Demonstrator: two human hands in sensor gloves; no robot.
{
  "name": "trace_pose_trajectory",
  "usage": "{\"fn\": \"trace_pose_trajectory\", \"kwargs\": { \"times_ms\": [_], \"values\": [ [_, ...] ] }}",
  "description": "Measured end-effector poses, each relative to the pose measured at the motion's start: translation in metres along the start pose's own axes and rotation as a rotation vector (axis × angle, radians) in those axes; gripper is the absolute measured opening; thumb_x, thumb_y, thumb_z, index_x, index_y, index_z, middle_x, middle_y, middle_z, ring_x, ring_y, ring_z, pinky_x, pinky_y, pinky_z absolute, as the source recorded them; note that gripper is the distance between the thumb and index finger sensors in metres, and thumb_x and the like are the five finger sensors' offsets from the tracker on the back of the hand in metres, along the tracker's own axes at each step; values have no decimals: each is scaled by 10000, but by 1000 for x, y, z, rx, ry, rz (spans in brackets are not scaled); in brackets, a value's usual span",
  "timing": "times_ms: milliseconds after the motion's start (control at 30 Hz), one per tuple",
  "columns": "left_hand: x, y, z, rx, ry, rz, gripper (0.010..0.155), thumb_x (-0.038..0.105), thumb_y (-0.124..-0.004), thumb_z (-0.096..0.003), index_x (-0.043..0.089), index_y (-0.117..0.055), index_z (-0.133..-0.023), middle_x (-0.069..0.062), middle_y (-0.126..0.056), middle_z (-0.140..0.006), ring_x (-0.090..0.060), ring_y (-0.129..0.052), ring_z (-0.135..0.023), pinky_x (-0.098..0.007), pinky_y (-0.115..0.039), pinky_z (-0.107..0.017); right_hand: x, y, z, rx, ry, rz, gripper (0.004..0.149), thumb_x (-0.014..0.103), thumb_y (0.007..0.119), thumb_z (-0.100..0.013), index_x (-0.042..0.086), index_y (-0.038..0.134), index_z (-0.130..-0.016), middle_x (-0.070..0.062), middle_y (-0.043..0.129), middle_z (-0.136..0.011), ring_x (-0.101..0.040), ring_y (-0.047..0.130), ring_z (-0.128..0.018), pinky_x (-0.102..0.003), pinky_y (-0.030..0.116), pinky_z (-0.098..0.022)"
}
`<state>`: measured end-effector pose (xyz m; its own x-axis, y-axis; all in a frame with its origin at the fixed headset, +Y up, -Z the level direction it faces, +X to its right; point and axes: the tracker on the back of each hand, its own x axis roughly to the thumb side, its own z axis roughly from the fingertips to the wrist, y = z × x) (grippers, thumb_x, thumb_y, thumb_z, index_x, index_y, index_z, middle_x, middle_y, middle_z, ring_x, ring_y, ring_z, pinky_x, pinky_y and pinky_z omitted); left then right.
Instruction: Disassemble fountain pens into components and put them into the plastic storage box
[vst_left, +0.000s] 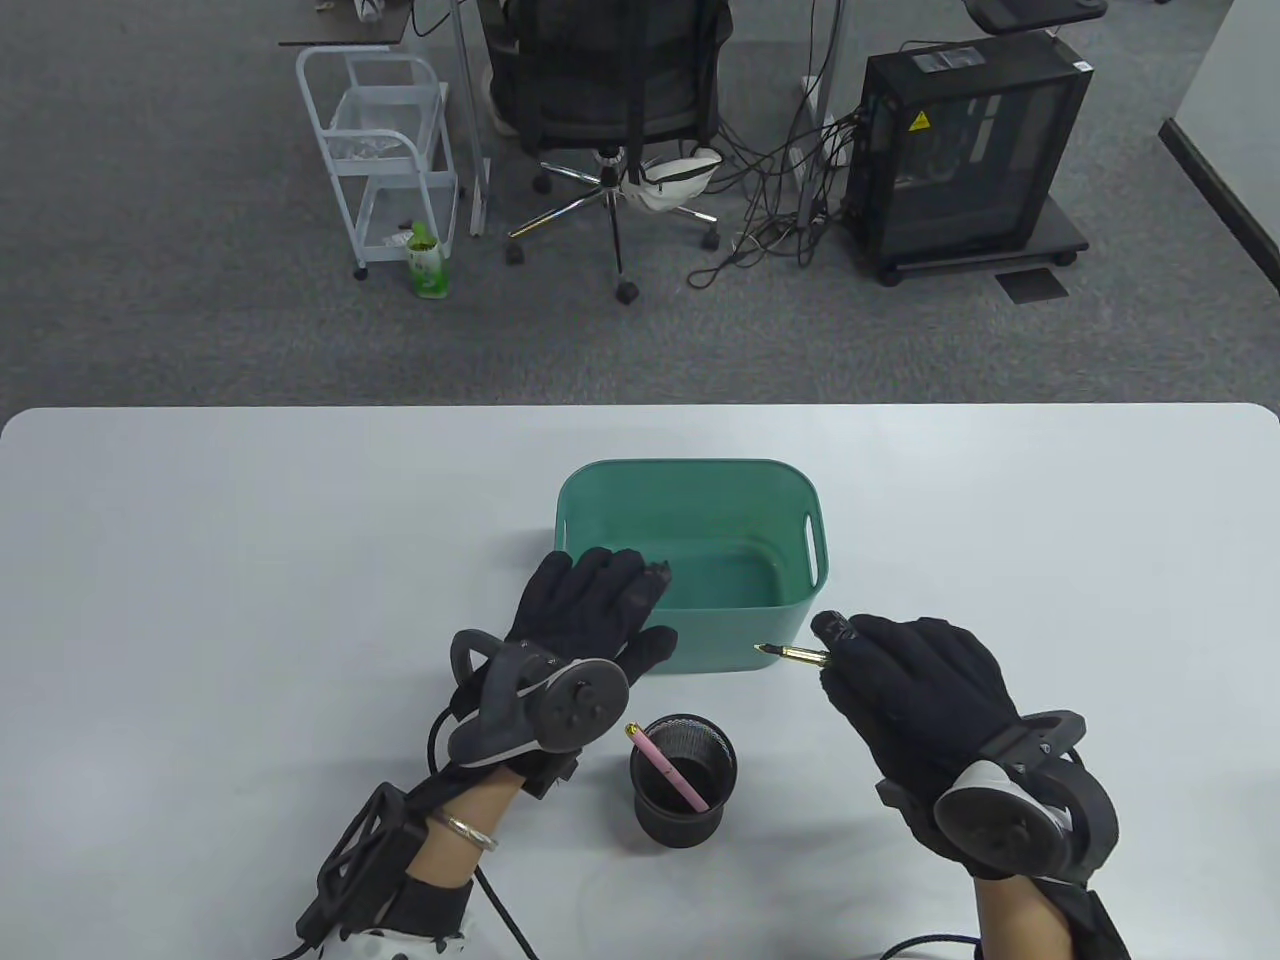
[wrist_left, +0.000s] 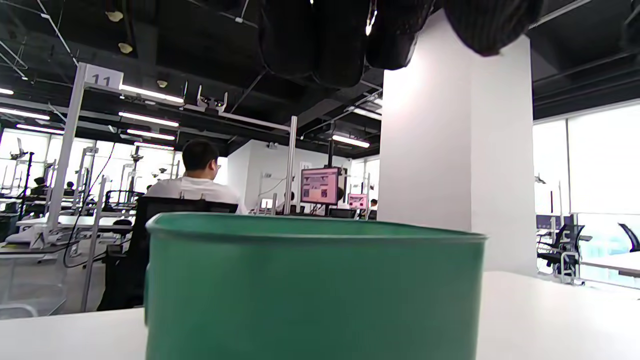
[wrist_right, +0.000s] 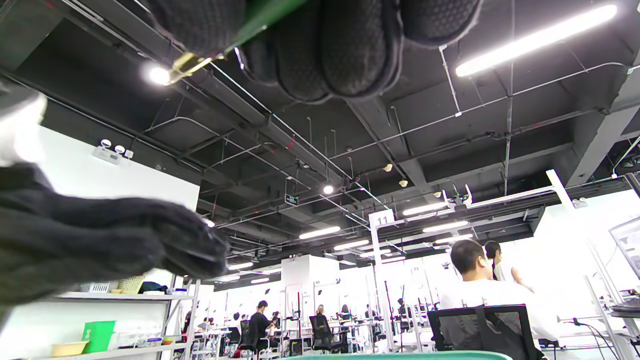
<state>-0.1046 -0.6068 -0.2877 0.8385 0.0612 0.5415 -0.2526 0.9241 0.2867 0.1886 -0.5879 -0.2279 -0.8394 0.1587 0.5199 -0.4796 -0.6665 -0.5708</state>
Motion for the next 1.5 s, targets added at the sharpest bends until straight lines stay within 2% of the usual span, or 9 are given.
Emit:
{"fn": "trace_pose_trajectory", "kwargs": {
  "times_ms": [233,533,733,1100,1500],
  "values": [
    [12,14,30,130,-36,64,633,560,-641,-653,194,-678,-1167,-93,-764,-1196,-343,-706,-1107,-565,-466,-873,5,7,0,31,-15,11,451,475,722,-562,303,834,-963,54,876,-876,-138,884,-742,-432,670,-696],
    [23,26,51,206,-92,28,632,566,-643,-651,198,-681,-1164,-90,-761,-1197,-339,-705,-1109,-568,-466,-874,16,19,0,82,-57,30,452,474,724,-561,303,833,-964,53,875,-879,-137,884,-745,-431,669,-697],
    [32,27,58,258,-157,-2,623,564,-655,-648,198,-694,-1151,-84,-787,-1172,-334,-732,-1085,-573,-487,-864,30,28,2,116,-110,26,453,475,723,-560,304,831,-965,53,874,-881,-138,883,-747,-432,668,-698],
    [47,18,60,333,-228,-78,514,533,-708,-637,201,-796,-1020,-45,-907,-1008,-285,-861,-927,-531,-593,-808,47,32,6,134,-177,14,453,477,723,-559,304,834,-962,52,874,-882,-136,884,-748,-432,668,-698],
    [50,13,60,319,-244,-90,432,490,-720,-644,202,-860,-933,-33,-961,-914,-271,-908,-840,-513,-635,-773,52,35,7,157,-195,14,455,485,723,-557,308,833,-962,52,875,-885,-138,886,-751,-434,669,-697]
  ]
}}
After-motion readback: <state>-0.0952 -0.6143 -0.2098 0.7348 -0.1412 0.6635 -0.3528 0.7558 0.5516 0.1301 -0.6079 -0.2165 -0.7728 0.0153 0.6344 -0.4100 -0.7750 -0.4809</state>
